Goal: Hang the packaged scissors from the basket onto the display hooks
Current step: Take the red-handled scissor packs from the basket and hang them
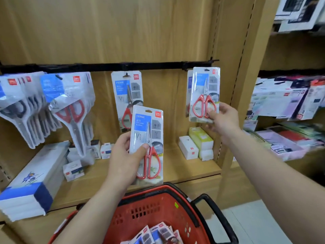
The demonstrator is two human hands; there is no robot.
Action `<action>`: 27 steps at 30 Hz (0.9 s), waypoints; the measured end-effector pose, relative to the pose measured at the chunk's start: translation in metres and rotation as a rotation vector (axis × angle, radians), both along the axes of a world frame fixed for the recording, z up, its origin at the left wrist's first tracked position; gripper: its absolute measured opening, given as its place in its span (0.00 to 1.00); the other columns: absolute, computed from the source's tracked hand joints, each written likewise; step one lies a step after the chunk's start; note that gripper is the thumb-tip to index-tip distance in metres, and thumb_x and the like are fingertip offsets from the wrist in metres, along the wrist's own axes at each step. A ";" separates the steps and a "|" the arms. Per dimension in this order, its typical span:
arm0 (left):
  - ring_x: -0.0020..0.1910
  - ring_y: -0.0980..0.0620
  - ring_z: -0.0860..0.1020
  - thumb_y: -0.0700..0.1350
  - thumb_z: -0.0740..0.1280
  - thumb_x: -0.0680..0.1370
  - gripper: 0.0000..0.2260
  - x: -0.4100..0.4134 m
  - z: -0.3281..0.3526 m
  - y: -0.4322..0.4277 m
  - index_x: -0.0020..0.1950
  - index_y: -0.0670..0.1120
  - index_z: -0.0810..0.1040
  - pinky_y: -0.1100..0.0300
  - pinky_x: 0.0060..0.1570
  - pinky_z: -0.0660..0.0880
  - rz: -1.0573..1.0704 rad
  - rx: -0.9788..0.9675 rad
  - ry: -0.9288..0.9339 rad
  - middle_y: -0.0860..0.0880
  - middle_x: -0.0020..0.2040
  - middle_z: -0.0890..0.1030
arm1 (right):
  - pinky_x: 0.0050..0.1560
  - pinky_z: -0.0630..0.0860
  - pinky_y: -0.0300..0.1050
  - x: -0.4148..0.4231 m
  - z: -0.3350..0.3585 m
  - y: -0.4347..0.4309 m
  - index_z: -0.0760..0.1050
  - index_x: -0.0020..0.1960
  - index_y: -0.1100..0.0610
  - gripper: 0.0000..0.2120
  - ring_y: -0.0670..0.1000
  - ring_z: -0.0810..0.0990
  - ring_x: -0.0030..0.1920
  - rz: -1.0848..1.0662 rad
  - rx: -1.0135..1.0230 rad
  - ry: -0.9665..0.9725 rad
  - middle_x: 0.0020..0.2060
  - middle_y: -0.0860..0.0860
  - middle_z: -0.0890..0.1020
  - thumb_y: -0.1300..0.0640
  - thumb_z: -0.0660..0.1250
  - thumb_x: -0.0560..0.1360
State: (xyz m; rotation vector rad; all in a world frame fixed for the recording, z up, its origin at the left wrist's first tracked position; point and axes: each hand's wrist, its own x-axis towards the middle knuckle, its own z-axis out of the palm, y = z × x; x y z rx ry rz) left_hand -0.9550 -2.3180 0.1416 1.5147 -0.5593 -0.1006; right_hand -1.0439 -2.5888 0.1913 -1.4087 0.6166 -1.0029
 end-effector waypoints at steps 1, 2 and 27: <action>0.56 0.54 0.85 0.38 0.74 0.78 0.14 0.001 0.000 -0.003 0.58 0.55 0.79 0.47 0.59 0.81 -0.003 0.003 0.000 0.55 0.56 0.87 | 0.31 0.81 0.45 0.001 -0.003 -0.004 0.78 0.61 0.53 0.10 0.51 0.86 0.42 -0.008 0.002 -0.015 0.48 0.50 0.87 0.59 0.71 0.80; 0.56 0.54 0.85 0.38 0.74 0.78 0.14 0.001 0.001 -0.005 0.58 0.55 0.79 0.47 0.59 0.81 -0.004 0.007 0.001 0.55 0.56 0.87 | 0.30 0.80 0.43 0.001 -0.005 -0.006 0.77 0.65 0.52 0.14 0.51 0.87 0.44 -0.012 0.003 -0.022 0.50 0.50 0.87 0.59 0.71 0.80; 0.53 0.55 0.86 0.41 0.73 0.79 0.14 0.005 0.008 -0.024 0.59 0.56 0.78 0.54 0.50 0.83 -0.018 0.023 0.004 0.55 0.55 0.86 | 0.34 0.81 0.43 0.019 -0.012 -0.026 0.68 0.78 0.50 0.29 0.51 0.87 0.46 -0.075 -0.069 -0.053 0.49 0.47 0.86 0.59 0.71 0.80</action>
